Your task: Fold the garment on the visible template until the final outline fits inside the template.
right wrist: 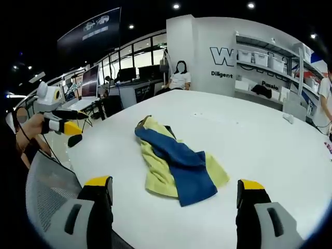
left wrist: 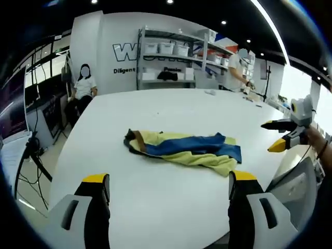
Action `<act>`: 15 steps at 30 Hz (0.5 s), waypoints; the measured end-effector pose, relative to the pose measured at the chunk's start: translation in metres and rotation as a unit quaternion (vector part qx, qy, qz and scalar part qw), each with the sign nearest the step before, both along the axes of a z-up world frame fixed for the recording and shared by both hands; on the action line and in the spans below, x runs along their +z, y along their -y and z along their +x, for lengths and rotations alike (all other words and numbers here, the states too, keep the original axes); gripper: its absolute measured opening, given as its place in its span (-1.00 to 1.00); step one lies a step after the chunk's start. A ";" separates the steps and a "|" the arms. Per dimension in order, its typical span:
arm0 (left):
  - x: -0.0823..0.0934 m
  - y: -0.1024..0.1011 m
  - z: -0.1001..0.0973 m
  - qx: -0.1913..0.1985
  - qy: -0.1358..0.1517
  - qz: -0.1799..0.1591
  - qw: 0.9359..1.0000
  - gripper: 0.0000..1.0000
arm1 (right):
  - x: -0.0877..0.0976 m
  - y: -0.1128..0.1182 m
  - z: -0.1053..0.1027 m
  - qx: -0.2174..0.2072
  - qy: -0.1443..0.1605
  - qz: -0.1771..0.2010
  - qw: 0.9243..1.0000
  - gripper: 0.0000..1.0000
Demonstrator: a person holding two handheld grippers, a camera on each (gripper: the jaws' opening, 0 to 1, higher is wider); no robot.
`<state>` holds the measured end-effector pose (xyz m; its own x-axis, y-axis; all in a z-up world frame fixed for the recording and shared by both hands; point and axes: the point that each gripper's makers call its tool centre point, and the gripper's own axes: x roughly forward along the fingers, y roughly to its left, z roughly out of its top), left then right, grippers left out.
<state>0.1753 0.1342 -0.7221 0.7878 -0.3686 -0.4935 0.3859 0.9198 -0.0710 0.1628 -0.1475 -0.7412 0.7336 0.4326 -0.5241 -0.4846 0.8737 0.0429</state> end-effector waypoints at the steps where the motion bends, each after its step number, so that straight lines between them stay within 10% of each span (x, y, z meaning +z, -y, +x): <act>1: 0.000 0.000 0.000 0.000 0.000 0.000 1.000 0.86 | 0.000 0.000 0.000 0.000 0.000 -0.001 1.000 0.99; 15: -0.005 -0.003 0.001 0.005 -0.006 -0.002 1.000 0.84 | -0.002 -0.003 0.001 0.003 -0.007 -0.006 1.000 0.98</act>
